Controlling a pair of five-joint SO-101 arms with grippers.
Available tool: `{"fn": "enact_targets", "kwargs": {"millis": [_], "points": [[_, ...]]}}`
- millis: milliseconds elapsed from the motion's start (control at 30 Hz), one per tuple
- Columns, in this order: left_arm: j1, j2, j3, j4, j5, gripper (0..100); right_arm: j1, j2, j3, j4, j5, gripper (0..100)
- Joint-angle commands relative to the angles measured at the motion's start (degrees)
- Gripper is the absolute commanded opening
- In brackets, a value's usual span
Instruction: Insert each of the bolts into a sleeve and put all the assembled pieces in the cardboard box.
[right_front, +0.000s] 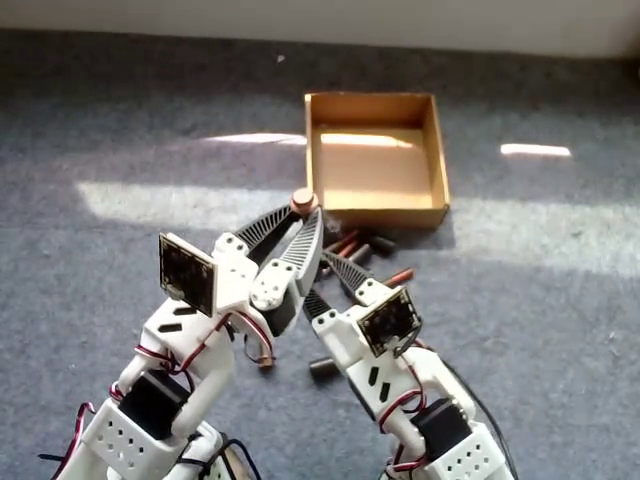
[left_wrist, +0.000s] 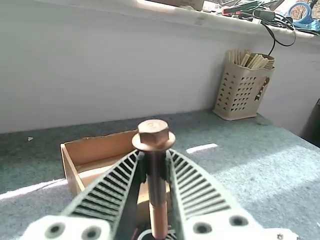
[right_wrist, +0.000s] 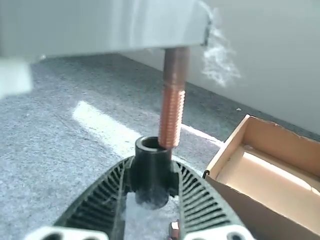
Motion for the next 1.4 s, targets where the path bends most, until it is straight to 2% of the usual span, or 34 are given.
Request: {"fn": "enact_targets", "kwargs": {"millis": [0,133,600,1200,1367], "points": [[1.54,0.22,1.10,-0.97,-1.32,1,-0.31,-1.10,6.29,-1.98,0.62,0.5],[1.45,0.22,1.98,-0.97,-1.32,1,2.15,-1.10,6.20,-2.07,0.62,0.5],[1.54,0.13,3.38,-0.79,-1.41,1,2.51,-1.10,6.11,-2.07,0.53,0.5],[5.58,0.13,3.21,5.80,-1.49,1,3.38,-1.10,6.29,-2.07,0.53,0.5],[8.57,0.13,3.30,7.56,-7.38,1,6.11,-1.10,6.29,-2.07,-4.22,0.5]]}}
